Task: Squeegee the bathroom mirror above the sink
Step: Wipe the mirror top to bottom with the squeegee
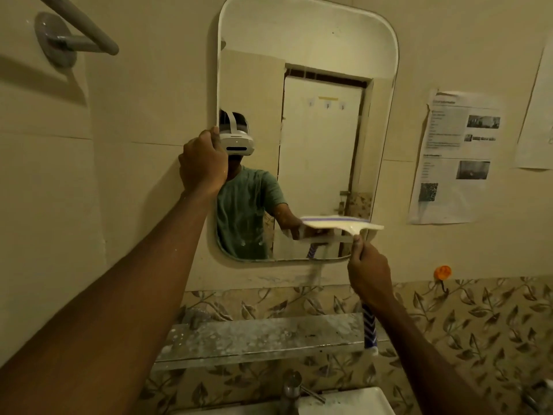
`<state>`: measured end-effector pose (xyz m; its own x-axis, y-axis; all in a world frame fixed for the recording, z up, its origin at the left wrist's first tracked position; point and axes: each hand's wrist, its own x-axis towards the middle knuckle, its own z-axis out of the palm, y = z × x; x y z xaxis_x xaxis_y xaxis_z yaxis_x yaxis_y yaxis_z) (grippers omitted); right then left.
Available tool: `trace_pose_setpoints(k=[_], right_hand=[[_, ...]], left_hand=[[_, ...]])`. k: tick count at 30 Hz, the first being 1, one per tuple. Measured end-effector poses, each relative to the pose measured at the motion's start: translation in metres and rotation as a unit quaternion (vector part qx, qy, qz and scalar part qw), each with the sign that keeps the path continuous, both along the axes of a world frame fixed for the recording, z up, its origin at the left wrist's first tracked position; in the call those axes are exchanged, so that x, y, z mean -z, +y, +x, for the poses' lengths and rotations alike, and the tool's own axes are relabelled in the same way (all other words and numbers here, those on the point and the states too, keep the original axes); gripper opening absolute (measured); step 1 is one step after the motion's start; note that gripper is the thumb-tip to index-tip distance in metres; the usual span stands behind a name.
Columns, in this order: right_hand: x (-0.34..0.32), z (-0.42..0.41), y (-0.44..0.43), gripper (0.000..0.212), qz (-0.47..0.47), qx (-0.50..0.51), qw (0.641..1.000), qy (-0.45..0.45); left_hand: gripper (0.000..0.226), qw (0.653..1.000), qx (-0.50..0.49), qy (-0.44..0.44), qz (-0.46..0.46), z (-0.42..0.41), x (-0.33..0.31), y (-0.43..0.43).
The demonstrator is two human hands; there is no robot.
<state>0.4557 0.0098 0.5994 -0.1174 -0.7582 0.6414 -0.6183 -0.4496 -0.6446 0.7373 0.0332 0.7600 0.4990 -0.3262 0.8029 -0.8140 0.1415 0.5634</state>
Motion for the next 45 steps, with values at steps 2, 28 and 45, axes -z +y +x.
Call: trace_pose_setpoints(k=[2,28,45], right_hand=[[0.030,0.003,0.008,0.043,0.026,0.006,0.999,0.028],[-0.049,0.002,0.023,0.047,-0.018,0.007,0.998,0.067],[-0.338,0.058,0.026,0.043,-0.113,0.029,0.993,0.001]], left_hand=[[0.049,1.000,0.004,0.001,-0.001,0.000,0.000,0.000],[0.063,0.994,0.020,-0.025,0.101,0.020,-0.027,0.017],[0.025,0.989,0.121,0.079,0.010,0.008,-0.131,0.015]])
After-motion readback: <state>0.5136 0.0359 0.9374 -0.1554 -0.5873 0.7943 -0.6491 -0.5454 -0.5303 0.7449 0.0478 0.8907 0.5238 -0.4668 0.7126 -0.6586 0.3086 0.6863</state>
